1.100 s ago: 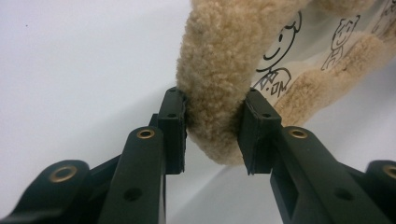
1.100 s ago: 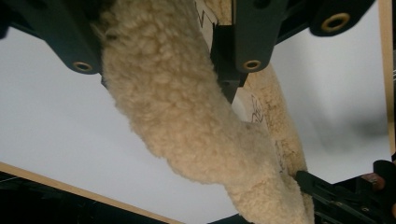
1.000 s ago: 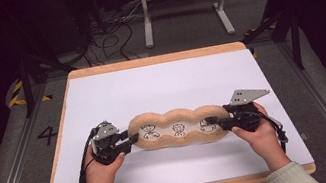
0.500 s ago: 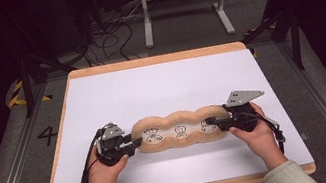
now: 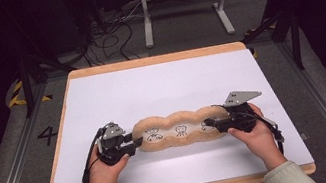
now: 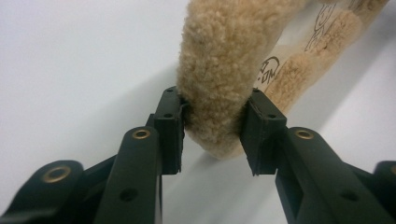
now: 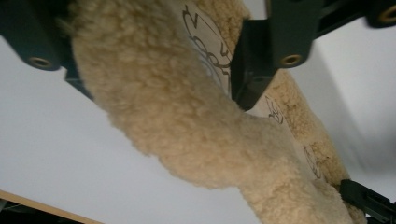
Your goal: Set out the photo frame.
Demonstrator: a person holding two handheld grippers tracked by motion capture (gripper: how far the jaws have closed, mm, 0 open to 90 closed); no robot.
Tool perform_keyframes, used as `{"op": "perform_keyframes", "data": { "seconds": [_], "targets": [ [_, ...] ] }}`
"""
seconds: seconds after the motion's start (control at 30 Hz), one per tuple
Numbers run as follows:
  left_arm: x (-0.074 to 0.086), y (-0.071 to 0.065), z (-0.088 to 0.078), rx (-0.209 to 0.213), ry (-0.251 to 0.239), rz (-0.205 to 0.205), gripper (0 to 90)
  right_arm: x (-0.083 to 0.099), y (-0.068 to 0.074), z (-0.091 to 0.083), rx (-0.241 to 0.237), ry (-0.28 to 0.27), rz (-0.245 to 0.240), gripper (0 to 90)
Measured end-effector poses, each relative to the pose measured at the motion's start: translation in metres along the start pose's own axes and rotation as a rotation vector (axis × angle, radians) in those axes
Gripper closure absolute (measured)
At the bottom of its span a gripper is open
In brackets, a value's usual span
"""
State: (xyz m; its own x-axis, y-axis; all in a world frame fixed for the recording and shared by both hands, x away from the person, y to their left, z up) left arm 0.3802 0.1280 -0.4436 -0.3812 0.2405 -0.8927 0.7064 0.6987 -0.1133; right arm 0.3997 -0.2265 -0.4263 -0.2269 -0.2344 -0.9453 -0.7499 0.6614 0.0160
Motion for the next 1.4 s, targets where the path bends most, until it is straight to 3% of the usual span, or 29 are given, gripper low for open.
{"op": "perform_keyframes", "data": {
  "seconds": [0.13,0.27,0.33,0.5,0.67,1.03,1.1,1.13,1.23,1.4],
  "targets": [
    [-0.002,0.002,-0.001,0.0,-0.015,0.001,55.2,0.0,-0.001,-0.001,0.016,0.003,-0.01,29.9],
    [-0.004,0.005,-0.008,-0.008,-0.043,-0.011,46.0,-0.002,-0.005,-0.009,0.036,-0.026,0.009,26.2],
    [-0.004,0.006,-0.012,-0.005,-0.048,-0.015,42.3,-0.003,-0.004,-0.018,0.045,-0.049,0.035,22.7],
    [-0.001,0.006,-0.019,0.011,-0.046,-0.013,38.7,-0.003,-0.007,-0.037,0.087,-0.075,0.039,21.3],
    [0.002,0.006,-0.029,0.0,-0.069,-0.016,33.4,-0.005,-0.01,-0.054,0.107,-0.087,0.051,18.8],
    [0.011,0.017,-0.052,-0.014,-0.102,-0.046,32.4,-0.005,-0.007,-0.082,0.131,-0.089,0.055,16.7],
    [0.012,0.018,-0.053,-0.017,-0.104,-0.043,31.2,-0.004,-0.007,-0.085,0.132,-0.091,0.061,16.6],
    [0.014,0.019,-0.055,-0.026,-0.101,-0.019,30.3,-0.002,-0.007,-0.091,0.136,-0.089,0.07,16.5],
    [0.016,0.021,-0.056,-0.035,-0.096,0.003,29.2,0.0,-0.007,-0.098,0.14,-0.087,0.072,15.9],
    [0.021,0.026,-0.062,-0.041,-0.114,-0.003,28.8,0.008,-0.01,-0.112,0.159,-0.083,0.083,15.7]
  ]
}}
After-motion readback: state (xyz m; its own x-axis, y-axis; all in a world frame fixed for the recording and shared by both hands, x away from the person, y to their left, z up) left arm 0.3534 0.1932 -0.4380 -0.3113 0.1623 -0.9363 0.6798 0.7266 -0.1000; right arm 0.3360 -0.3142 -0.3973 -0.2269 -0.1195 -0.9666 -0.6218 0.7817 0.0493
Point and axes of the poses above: each handheld gripper's, and its own axes: z roughly forward along the jaws, x roughly out of its underside, y roughly to its left, the point moved 3 cm from there along z, roughly forward along the jaws, and after that the axes turned 14 degrees about -y, right-handed, at the moved point
